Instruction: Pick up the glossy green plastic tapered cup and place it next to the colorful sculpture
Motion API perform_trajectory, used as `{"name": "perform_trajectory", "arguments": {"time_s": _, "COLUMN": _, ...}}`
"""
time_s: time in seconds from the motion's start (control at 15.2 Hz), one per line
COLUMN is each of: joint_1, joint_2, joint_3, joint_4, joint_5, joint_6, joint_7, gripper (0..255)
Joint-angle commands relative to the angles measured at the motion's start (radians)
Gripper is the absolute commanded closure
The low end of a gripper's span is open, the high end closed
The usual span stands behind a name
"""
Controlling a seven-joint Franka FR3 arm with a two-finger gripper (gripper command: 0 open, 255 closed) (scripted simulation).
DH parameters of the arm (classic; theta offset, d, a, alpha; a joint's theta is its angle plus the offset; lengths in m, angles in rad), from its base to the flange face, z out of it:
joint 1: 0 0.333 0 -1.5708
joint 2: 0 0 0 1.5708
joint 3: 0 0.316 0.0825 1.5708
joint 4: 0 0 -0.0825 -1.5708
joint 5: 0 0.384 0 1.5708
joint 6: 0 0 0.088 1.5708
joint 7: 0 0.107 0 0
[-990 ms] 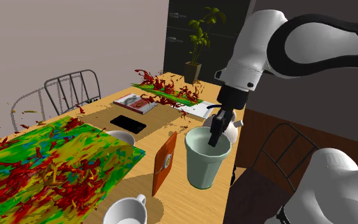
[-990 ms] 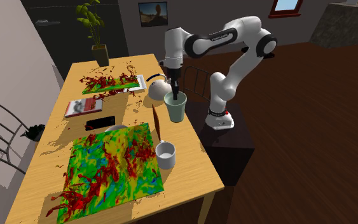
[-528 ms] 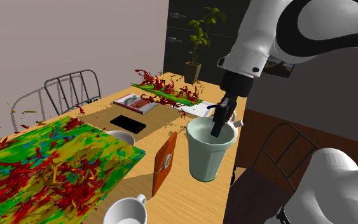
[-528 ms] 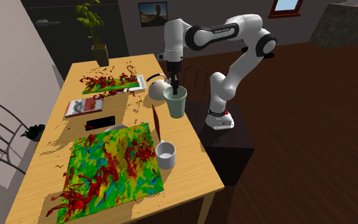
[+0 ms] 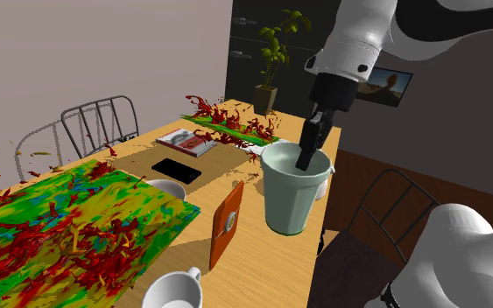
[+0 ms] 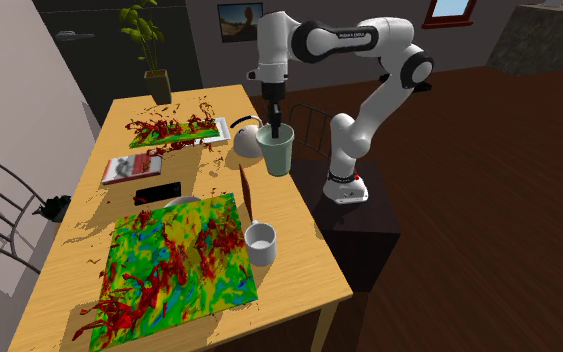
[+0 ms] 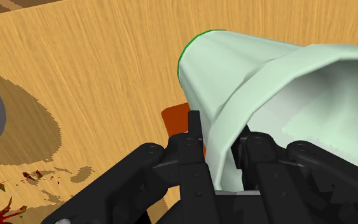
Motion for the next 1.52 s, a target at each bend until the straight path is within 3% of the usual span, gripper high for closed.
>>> {"name": "perform_trajectory", "arguments": {"time_s": 0.0, "joint_1": 0.0, "joint_2": 0.006, "joint_3": -0.002, "joint_4": 0.031, "joint_5": -0.002, "joint_6": -0.024, "joint_7": 0.008, "gripper": 255}}
{"name": "perform_trajectory", "arguments": {"time_s": 1.45, "joint_1": 0.001, "joint_2": 0.132, "joint_3": -0.025, "joint_4": 0.427, "joint_5": -0.018, "joint_6": -0.285, "joint_7": 0.08, "gripper": 255}}
